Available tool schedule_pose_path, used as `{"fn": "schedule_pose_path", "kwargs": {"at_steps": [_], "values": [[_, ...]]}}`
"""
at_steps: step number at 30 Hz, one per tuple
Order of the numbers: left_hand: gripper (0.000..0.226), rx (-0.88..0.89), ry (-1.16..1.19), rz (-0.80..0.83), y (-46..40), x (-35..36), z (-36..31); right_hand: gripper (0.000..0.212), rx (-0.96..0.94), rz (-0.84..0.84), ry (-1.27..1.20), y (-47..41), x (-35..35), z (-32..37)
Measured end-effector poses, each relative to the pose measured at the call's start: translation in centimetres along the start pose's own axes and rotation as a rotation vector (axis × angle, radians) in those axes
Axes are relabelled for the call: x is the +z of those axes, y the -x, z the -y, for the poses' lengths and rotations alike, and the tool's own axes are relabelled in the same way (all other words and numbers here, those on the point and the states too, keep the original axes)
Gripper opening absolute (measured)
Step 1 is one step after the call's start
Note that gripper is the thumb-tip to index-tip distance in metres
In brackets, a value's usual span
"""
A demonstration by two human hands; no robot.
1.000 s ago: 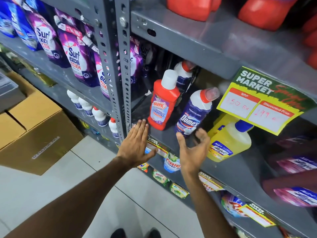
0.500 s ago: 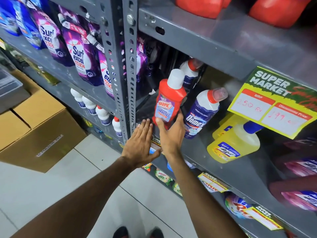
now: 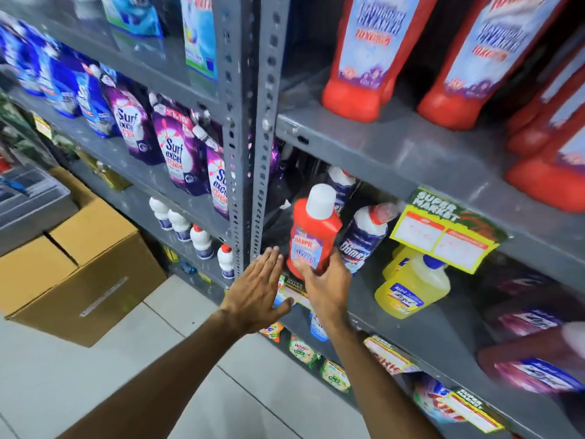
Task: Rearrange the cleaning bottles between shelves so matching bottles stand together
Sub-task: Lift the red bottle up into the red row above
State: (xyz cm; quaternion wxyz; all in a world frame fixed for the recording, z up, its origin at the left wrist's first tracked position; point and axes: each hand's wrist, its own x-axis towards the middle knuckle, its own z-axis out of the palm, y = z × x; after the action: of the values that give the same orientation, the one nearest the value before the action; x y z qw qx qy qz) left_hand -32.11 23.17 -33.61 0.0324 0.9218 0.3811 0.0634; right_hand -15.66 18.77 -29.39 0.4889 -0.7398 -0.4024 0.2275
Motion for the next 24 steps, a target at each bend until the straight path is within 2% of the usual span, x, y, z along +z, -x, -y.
{"fn": "schedule_pose_path", "kwargs": {"at_steps": [5,9,15,20,24], "values": [[0.094,0.059,0.009,-0.106,2.6,-7.1,-1.7,0.052,0.007,0.014,0.035,4.6,-3.9,5.0],[0.093,0.085,-0.018,-0.218,3.3,-13.4,-2.7,0.046,-0.003,-0.027,0.018,7.3,-7.2,8.8],[0.091,0.123,-0.034,-0.38,1.9,-20.6,-2.4,0.043,-0.116,-0.085,0.017,8.0,-11.4,13.8],[0.095,0.13,-0.083,-0.421,-0.4,-25.1,-3.0,0.048,-0.228,-0.154,0.006,6.2,-14.6,18.4],[0.101,0.09,-0.117,-0.371,-2.8,-26.5,-3.7,0.048,-0.293,-0.209,0.001,3.9,-16.8,21.8]]}}
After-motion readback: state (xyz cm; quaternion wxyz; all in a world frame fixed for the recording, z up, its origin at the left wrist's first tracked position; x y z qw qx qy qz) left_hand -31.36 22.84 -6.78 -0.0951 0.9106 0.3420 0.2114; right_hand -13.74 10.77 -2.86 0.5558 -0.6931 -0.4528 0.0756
